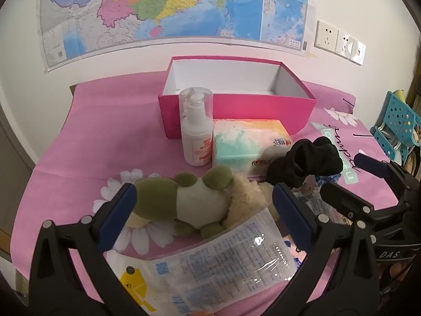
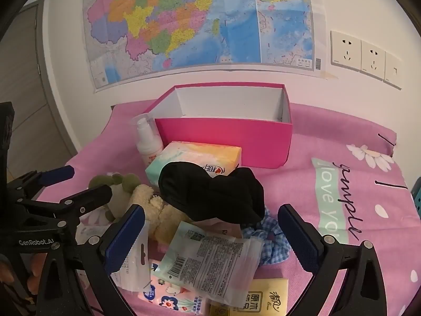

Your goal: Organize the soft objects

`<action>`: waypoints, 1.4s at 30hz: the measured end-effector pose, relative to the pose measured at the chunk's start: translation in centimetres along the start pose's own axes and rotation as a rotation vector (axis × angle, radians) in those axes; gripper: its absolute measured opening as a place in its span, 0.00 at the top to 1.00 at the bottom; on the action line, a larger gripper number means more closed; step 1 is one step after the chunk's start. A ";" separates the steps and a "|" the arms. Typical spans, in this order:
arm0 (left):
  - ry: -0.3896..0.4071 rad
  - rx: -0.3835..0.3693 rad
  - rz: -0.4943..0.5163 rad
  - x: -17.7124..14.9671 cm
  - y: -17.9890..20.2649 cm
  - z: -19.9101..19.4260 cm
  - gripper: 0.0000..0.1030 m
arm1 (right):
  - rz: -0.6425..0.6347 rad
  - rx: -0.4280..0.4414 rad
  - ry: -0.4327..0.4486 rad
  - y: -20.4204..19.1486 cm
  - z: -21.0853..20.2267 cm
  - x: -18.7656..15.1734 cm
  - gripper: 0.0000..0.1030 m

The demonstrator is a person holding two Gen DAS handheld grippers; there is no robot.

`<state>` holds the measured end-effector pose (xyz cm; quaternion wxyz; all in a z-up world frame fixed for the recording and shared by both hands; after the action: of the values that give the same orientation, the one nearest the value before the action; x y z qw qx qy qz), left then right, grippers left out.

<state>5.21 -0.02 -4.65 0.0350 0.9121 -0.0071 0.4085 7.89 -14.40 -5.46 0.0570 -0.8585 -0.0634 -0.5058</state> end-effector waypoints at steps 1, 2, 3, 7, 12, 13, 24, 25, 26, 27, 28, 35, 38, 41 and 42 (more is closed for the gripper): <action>0.000 -0.001 0.000 0.0 0.0 0.0 0.00 | 0.000 0.000 0.000 0.0 0.0 0.0 0.00; 0.001 0.003 0.003 -0.1 0.1 -0.1 0.00 | 0.000 0.001 0.000 0.0 0.0 0.0 0.00; 0.001 0.004 0.004 -0.1 0.1 -0.1 0.00 | 0.001 0.003 -0.001 0.0 0.1 0.0 0.00; 0.000 0.006 0.008 -0.2 0.1 -0.4 0.00 | 0.001 0.006 0.000 0.0 0.1 0.0 0.00; -0.003 -0.003 0.002 -0.3 0.1 -0.4 0.00 | 0.005 0.004 -0.001 0.2 0.1 0.0 0.00; -0.005 -0.003 0.004 -0.2 0.2 0.0 0.00 | 0.006 0.005 -0.001 0.3 0.1 0.0 0.00; -0.014 -0.001 0.020 0.1 0.9 0.7 0.00 | 0.020 -0.013 -0.006 1.8 0.6 0.4 0.00; -0.008 -0.006 0.019 0.1 1.0 0.8 0.00 | 0.018 -0.019 -0.006 2.0 0.8 0.4 0.00; -0.018 -0.001 0.023 0.0 1.0 0.9 0.00 | 0.016 -0.022 -0.007 2.1 0.9 0.5 0.00; -0.020 -0.001 0.027 0.1 1.1 1.0 0.00 | 0.015 -0.023 -0.012 2.3 1.1 0.5 0.00; -0.023 -0.003 0.026 0.0 1.2 1.2 0.00 | 0.016 -0.026 -0.018 2.5 1.3 0.5 0.00; -0.052 -0.037 0.013 -0.1 2.0 1.9 0.00 | 0.026 0.002 -0.072 3.5 3.5 0.4 0.00; -0.064 -0.037 0.022 -0.1 2.1 2.3 0.00 | 0.018 0.040 -0.102 3.3 4.5 0.3 0.00; -0.049 -0.037 0.035 0.1 2.1 2.6 0.00 | 0.022 0.080 -0.117 3.1 5.2 0.2 0.07; -0.052 -0.051 0.027 0.1 2.2 2.7 0.00 | 0.025 0.100 -0.116 3.0 5.3 0.2 0.15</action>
<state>7.20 -2.39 -6.24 0.0524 0.9211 -0.0308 0.3846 13.06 -16.52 -7.94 0.1025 -0.8831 -0.0810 -0.4505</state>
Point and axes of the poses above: each gripper's, at about its wrist camera, not at the fingertips, and z roughly the way its jaws point, y to its right, x to its top, the point moved 7 cm from there along z, roughly the way its jaws point, and after that the axes turned 4 degrees about -x, right-handed, at the moved point
